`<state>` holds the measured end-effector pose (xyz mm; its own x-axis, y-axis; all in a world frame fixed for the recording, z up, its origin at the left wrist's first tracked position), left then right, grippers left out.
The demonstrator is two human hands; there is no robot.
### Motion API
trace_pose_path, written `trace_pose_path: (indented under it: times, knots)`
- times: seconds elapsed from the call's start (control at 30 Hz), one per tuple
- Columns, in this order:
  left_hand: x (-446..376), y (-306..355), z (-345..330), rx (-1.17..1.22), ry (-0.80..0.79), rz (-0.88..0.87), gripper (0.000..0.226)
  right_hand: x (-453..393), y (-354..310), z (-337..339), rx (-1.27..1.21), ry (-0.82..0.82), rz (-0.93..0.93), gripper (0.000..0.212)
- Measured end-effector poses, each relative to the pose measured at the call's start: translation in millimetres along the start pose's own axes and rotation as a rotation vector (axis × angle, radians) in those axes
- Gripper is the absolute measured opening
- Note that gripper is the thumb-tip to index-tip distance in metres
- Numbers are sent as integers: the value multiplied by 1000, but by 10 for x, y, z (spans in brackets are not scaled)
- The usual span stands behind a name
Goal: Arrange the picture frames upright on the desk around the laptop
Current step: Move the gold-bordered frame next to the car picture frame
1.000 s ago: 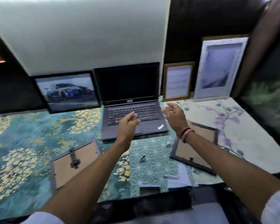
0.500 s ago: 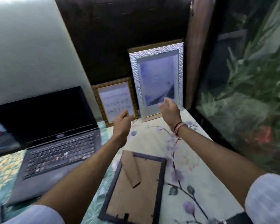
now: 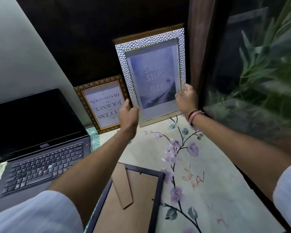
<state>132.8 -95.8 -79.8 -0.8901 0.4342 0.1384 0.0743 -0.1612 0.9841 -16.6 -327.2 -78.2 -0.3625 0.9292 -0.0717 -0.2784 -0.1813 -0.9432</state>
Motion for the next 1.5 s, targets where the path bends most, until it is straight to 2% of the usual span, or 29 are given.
trace_pose_path:
  times: [0.07, 0.13, 0.23, 0.37, 0.47, 0.6, 0.7, 0.83, 0.9, 0.97, 1.03, 1.1, 1.17, 1.23, 1.27, 1.3, 1.33, 1.37, 1.43, 1.5]
  knots:
    - [-74, -62, 341, -11, 212, -15, 70, 288, -55, -175, -9, -25, 6, 37]
    - [-133, -138, 738, -55, 442, 13, 63, 579, -89, -413, -25, -119, 7, 35]
    - [-251, -284, 1196, -114, 606, 103, 62, 937, -70, -786, -39, -276, 23, 32]
    - [-468, -438, 1517, -125, 543, 156, 66, 1179, -31, -1132, -36, -369, 16, 34]
    - [-515, -459, 1638, -101, 513, 153, 54, 1244, 27, -1264, -44, -369, -27, 34]
    - [-462, -547, 1698, -75, 450, 114, 26, 1387, 53, -1375, -21, -392, -40, 30]
    - [-323, -664, 1719, -4, 423, 109, 22, 1493, 105, -1457, -36, -417, -91, 31]
    - [-118, -851, 1903, 175, 452, 156, 40, 1686, 282, -1717, -184, -512, -270, 42]
    - [16, -915, 1969, 308, 437, 194, 27, 1842, 271, -1857, -278, -563, -325, 44]
    - [130, -936, 1983, 460, 384, 208, 25, 2031, 105, -1987, -420, -640, -346, 29]
    - [253, -985, 2037, 565, 333, 222, 29, 2163, -132, -2100, -579, -700, -317, 17]
    - [388, -989, 2167, 609, 271, 212, 27, 2224, -389, -2166, -628, -676, -235, 9]
    - [478, -1058, 2505, 623, 248, 204, 24, 2302, -675, -2255, -531, -607, -91, 14]
    - [562, -1111, 3015, 606, 332, 189, 19, 2386, -999, -2353, -369, -562, 83, 15]
    - [604, -1157, 3392, 554, 431, 169, 26, 2497, -1184, -2428, -295, -559, 164, 12]
    - [675, -1143, 3770, 421, 543, 134, 51, 2574, -1347, -2512, -226, -552, 243, 13]
    - [777, -1053, 4165, 187, 619, 76, 71, 2712, -1549, -2596, -148, -547, 333, 15]
    - [852, -888, 4445, -66, 642, -15, 76, 2834, -1724, -2676, -75, -544, 427, 17]
    - [972, -572, 4906, -439, 608, -262, 64, 3227, -2116, -2921, -3, -567, 581, 25]
    - [977, -410, 5271, -572, 560, -409, 58, 3613, -2469, -3177, 35, -607, 672, 29]
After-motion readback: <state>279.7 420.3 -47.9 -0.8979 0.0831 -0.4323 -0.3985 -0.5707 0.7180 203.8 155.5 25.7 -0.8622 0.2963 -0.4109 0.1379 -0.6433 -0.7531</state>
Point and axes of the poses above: each hand's wrist, its own x-axis away from the middle knuckle, its own z-axis out of the back of the hand, y = z × x, the point moved 9 cm from there along -x, towards the middle knuckle
